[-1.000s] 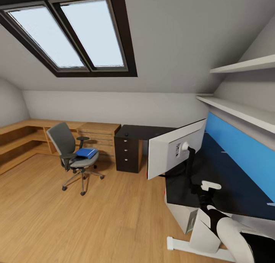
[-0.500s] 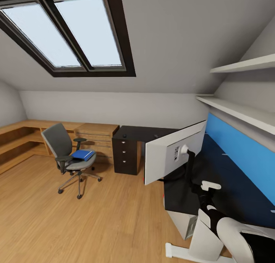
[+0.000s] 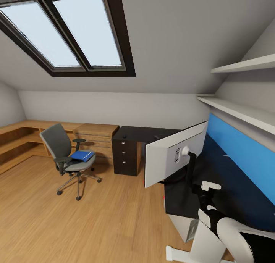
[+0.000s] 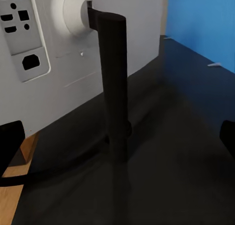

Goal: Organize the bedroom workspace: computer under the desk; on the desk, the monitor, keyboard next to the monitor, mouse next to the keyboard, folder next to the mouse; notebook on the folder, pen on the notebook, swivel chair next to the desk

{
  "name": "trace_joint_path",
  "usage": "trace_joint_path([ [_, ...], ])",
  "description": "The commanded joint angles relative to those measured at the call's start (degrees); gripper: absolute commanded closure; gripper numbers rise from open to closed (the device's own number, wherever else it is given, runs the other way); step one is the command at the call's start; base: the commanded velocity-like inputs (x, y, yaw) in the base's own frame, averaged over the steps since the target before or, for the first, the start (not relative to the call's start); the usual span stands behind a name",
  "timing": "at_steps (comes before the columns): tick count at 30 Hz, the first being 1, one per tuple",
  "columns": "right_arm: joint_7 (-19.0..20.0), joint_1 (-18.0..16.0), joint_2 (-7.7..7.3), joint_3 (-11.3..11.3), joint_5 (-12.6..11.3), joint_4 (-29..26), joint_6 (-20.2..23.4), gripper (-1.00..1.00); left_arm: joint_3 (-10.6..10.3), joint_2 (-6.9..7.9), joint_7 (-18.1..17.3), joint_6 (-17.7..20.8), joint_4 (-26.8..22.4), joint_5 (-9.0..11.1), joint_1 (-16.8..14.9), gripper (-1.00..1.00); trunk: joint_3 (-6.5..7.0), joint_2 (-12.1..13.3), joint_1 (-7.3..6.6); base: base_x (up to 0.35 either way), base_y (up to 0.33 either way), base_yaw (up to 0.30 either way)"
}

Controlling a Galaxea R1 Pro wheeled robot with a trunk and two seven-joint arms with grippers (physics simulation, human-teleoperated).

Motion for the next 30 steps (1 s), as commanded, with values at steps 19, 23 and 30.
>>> trace_joint_path([
  [19, 0.15, -0.02, 0.02, -0.07, -0.28, 0.0, -0.3, -1.0, 0.09, -0.01, 0.14, -1.24, -0.43, -0.23, 0.04, -1.0, -2.34, -5.24, 2.88, 0.01, 0.0, 0.0],
  [23, 0.16, -0.02, 0.02, -0.08, -0.28, 0.0, -0.31, -1.0, 0.08, -0.01, 0.15, -1.25, -0.43, -0.25, 0.04, -1.0, -3.06, -6.85, 3.76, 0.0, 0.0, 0.0],
  [30, 0.16, -0.02, 0.02, -0.08, -0.22, 0.07, -1.92, -1.0, 0.11, -0.01, 0.21, -1.25, -0.44, -0.26, 0.04, -1.0, -4.31, -9.65, 5.3, 0.0, 0.0, 0.0],
])
